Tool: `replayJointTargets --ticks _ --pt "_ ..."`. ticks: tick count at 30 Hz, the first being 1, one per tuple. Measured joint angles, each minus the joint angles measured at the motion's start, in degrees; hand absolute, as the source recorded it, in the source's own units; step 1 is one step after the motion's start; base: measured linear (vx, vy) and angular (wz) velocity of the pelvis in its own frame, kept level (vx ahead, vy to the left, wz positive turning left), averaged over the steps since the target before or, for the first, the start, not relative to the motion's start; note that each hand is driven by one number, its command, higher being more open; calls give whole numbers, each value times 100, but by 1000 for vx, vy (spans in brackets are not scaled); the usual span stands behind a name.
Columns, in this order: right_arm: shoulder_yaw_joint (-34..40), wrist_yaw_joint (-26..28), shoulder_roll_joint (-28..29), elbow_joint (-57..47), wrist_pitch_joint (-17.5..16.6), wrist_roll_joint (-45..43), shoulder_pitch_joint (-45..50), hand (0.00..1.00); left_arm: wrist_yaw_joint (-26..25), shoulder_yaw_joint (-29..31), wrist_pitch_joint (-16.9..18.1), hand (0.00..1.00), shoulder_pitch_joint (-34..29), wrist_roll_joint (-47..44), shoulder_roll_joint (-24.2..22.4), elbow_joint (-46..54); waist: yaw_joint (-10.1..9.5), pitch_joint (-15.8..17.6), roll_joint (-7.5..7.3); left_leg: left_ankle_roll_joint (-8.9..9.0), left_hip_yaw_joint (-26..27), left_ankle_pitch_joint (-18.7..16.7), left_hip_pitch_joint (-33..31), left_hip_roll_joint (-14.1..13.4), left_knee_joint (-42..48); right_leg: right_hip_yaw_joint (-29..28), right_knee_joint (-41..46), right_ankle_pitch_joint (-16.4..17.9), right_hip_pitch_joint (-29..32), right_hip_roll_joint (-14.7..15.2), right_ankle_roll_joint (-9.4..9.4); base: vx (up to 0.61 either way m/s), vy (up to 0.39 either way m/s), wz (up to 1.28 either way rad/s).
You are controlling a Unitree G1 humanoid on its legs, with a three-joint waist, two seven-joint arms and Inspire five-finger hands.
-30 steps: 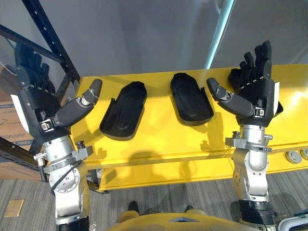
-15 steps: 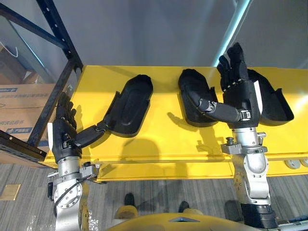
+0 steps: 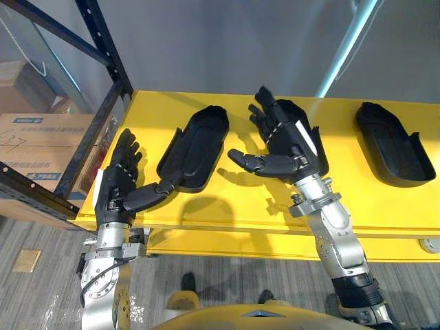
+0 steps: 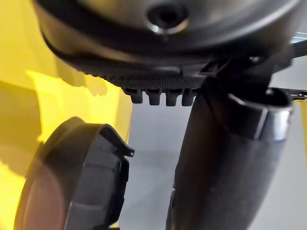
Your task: Walk over and take three plastic housings, then place them on the shelf
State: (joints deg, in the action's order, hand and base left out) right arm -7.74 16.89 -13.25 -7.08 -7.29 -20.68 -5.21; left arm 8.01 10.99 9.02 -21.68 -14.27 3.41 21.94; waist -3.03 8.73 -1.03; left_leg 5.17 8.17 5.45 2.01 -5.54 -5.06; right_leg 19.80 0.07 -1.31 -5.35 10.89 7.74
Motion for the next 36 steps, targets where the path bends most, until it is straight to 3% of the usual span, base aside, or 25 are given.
replayJointTargets --ticks 6,17,31,36 --pt "-69 -107 -36 287 68 12 -471 100 -36 -174 105 100 -8 -103 186 0 -11 108 105 -3 -134 99 -187 -2 20 94 130 25 168 7 -37 -35 -6 11" --pt "-63 -182 -37 287 101 242 -585 100 -24 -186 137 100 -16 -103 193 0 -114 377 97 12 -215 90 -195 -7 159 121 633 264 290 97 -88 -24 -5 3" --pt "-70 -459 -35 614 463 473 -1013 100 297 -480 136 100 -30 -122 337 2 -146 518 126 -19 -235 127 -345 -10 218 123 705 277 436 110 -90 -12 -4 0" --pt "-67 -627 -41 818 544 476 -1215 100 209 -661 136 100 11 1 355 2 -135 607 221 -13 -220 122 -340 -12 251 101 742 286 445 117 -102 -6 -3 -1"
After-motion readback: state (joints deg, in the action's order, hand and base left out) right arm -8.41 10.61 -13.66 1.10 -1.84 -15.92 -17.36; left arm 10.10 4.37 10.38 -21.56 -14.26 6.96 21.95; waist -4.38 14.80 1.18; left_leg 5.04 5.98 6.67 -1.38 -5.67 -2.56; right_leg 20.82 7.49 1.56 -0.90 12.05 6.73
